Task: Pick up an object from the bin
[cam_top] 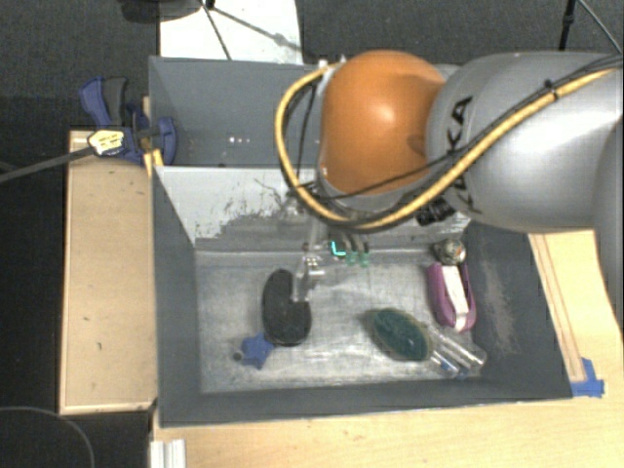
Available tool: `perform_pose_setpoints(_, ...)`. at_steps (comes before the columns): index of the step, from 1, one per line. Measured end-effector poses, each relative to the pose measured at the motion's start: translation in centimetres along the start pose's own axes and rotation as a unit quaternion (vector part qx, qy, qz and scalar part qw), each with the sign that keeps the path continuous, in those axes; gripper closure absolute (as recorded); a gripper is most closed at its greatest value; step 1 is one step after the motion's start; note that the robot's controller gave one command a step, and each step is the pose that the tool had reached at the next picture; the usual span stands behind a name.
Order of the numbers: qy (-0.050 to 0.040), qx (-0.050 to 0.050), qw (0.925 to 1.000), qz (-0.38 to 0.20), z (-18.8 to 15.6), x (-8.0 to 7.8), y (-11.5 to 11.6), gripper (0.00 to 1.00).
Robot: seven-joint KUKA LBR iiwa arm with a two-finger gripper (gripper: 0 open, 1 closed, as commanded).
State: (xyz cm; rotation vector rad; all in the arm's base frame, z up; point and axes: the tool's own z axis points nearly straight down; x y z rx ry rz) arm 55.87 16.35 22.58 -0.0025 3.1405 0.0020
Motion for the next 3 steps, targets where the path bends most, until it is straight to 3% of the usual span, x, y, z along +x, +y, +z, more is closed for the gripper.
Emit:
perform_pose_setpoints(1, -0.0028, -0.001, 0.9867, -0.162, 15.5, 3.2, -2.9, 0.0)
perform_pose_setpoints(2, -0.0054, -0.001, 0.9871, -0.16, 15.2, 3.0, -2.8, 1.0)
perform_pose_setpoints(3, -0.0042, 0.001, 0.9485, -0.317, -4.7, 3.5, -4.0, 1.0)
